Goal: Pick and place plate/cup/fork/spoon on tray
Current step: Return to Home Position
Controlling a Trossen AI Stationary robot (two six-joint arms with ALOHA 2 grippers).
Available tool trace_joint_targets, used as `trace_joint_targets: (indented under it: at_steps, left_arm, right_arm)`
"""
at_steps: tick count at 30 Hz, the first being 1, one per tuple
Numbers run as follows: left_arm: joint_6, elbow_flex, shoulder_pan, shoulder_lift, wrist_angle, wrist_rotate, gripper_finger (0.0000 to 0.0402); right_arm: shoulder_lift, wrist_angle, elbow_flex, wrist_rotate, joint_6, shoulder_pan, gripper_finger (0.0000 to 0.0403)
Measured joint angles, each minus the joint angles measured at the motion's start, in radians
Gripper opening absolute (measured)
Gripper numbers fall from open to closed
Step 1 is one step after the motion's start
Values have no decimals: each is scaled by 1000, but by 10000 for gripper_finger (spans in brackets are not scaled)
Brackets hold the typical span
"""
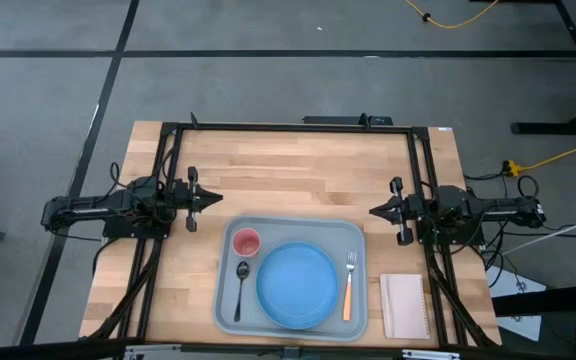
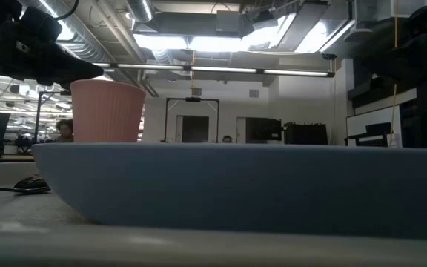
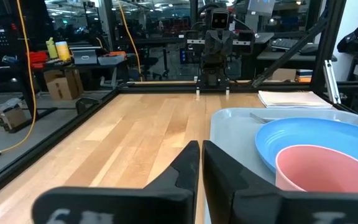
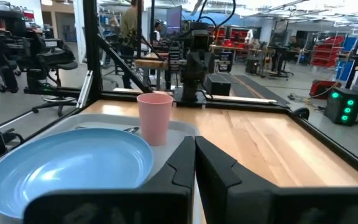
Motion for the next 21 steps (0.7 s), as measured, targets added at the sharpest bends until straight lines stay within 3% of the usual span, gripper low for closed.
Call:
trace_joint_targets:
  at_steps: [11, 21]
  left_arm:
    - [0, 0, 0, 0, 2, -2, 1]
    - [0, 0, 0, 0, 3, -3, 22]
  right_arm:
    - [1, 1, 0, -2, -1, 0, 17]
    - [1, 1, 0, -2, 1, 0, 16]
